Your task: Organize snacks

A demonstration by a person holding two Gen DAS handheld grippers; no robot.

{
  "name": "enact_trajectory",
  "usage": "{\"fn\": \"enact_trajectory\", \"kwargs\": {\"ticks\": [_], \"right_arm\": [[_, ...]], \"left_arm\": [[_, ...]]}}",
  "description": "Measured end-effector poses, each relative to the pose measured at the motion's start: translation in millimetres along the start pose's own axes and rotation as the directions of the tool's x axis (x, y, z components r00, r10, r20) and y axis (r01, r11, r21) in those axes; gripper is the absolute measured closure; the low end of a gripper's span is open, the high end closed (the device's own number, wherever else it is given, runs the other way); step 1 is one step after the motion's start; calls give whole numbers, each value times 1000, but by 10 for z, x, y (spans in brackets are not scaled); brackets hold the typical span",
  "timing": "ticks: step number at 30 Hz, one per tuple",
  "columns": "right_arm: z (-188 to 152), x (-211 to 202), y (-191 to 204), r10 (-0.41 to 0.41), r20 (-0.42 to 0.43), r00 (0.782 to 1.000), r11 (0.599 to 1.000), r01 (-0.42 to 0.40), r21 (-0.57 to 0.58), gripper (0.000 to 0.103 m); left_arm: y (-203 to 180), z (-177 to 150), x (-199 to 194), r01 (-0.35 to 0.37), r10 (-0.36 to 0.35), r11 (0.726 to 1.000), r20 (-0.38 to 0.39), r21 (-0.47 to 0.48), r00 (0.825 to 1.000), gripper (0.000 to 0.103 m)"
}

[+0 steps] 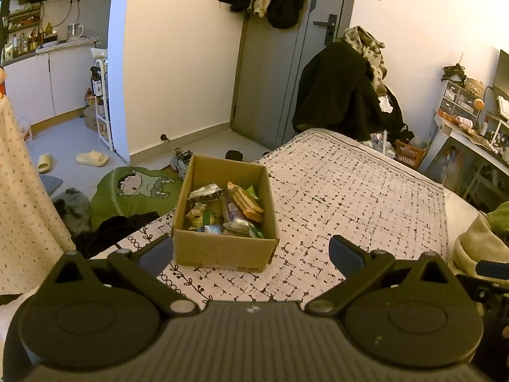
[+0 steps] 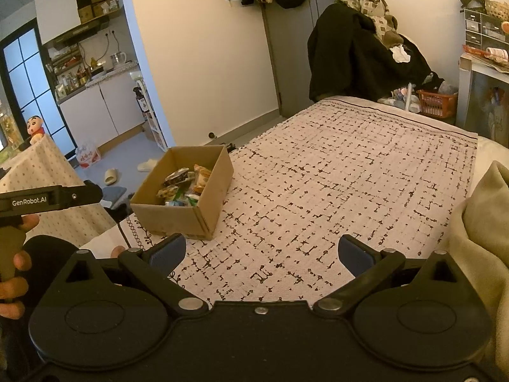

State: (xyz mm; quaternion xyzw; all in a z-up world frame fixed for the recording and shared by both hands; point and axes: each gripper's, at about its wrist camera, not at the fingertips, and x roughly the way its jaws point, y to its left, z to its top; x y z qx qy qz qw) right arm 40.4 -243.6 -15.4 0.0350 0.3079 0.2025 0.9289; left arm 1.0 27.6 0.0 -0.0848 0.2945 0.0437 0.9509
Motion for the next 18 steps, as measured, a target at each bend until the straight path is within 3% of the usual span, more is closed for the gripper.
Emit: {"fn": "enact_trajectory", "kwargs": {"ticks": [18], "right_arm": [[1,-3,-6,5,-5,1000,1000,-5,11,0]], "left_arm": [[6,23,-29,27,-27,1000,10,3,1000,0]]}}
